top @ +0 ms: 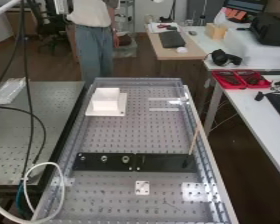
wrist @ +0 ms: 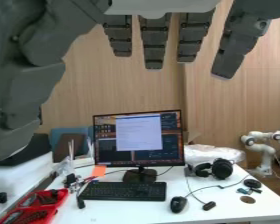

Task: Grab the larger nut and place it in the white container

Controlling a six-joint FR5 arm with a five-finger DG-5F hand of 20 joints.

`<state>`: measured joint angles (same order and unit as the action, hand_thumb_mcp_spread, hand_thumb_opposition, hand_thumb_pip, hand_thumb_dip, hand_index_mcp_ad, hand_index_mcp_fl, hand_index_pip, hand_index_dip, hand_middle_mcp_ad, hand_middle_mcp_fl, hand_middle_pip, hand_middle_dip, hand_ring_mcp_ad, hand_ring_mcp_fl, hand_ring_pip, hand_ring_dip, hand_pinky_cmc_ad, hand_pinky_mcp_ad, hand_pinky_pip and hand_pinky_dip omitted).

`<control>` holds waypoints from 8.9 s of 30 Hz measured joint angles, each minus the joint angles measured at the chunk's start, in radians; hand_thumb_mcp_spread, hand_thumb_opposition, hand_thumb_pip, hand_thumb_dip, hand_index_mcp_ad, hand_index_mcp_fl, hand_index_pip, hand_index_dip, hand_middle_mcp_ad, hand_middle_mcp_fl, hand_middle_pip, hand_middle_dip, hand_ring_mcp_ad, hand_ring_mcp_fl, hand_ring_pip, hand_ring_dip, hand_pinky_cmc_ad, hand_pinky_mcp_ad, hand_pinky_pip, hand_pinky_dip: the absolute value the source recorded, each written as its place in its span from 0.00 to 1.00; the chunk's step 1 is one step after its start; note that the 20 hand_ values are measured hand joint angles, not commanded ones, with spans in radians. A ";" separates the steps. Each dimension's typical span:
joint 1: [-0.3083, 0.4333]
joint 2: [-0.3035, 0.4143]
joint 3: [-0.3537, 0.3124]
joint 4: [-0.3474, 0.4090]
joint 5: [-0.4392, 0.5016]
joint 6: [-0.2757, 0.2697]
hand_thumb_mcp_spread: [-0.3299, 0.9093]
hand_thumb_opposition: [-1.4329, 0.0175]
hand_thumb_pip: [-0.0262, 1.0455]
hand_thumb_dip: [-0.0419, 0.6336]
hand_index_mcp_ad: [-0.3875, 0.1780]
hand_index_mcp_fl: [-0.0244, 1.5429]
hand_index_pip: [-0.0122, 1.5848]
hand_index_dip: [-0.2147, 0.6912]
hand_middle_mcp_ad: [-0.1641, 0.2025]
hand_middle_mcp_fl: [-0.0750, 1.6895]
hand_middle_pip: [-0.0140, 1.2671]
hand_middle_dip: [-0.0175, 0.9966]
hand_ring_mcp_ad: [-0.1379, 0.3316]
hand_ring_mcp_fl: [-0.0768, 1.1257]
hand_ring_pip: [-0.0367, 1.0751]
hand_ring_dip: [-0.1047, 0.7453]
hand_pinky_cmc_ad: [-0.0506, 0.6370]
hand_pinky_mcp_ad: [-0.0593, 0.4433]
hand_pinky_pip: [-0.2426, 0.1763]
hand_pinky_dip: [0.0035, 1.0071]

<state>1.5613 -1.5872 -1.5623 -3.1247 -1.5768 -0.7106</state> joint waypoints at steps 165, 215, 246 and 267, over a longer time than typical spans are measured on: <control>-0.339 -0.333 -0.547 0.688 -0.287 -0.285 0.52 0.36 0.78 0.40 0.31 0.02 0.98 0.37 0.67 0.04 0.11 0.22 0.62 0.07 0.16 0.26 0.58 0.70 0.37 0.48; -0.330 -0.351 -0.563 0.721 -0.246 -0.226 0.45 0.41 0.84 0.36 0.32 0.02 0.98 0.34 0.68 0.05 0.11 0.19 0.63 0.06 0.20 0.22 0.58 0.70 0.35 0.61; -0.332 -0.350 -0.572 0.732 -0.246 -0.229 0.44 0.41 0.83 0.36 0.31 0.02 0.77 0.03 0.67 0.05 0.11 0.19 0.62 0.06 0.20 0.22 0.58 0.70 0.35 0.63; -0.337 -0.356 -0.575 0.752 -0.248 -0.227 0.44 0.41 0.83 0.36 0.31 0.02 0.96 0.13 0.67 0.05 0.11 0.18 0.62 0.07 0.21 0.21 0.58 0.71 0.35 0.65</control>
<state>1.2244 -1.9435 -2.1369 -2.3728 -1.8247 -0.9378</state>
